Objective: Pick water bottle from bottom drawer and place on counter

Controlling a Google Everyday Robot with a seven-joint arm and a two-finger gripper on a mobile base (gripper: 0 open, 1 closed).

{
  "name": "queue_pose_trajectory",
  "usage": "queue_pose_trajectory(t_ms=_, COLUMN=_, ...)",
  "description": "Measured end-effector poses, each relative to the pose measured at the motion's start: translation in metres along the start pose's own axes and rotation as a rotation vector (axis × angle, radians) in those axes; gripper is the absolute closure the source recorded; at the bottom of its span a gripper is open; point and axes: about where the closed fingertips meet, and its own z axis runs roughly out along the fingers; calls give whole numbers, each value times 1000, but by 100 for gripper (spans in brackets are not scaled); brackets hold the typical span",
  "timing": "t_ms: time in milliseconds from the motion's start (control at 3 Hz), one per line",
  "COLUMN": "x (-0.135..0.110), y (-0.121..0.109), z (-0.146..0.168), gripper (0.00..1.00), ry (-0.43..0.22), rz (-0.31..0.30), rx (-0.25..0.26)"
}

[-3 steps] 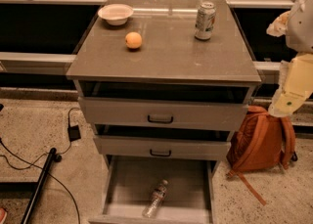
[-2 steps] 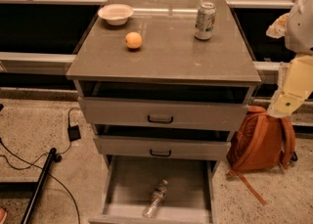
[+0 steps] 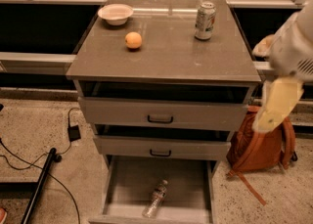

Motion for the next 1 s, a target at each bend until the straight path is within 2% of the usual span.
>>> queue_pose_trajectory(t_ms=333, x=-1, y=37, z=72, gripper=0, ry=-108, rz=-68, rx=-64)
queue_pose_trajectory(t_ms=667, x=1, y=48, z=114, gripper=0, ry=-220, rz=-145, rx=-52)
queue_pose_trajectory(t_ms=1000, x=0, y=49, z=112, gripper=0, ry=-211, rz=-152, rx=-55)
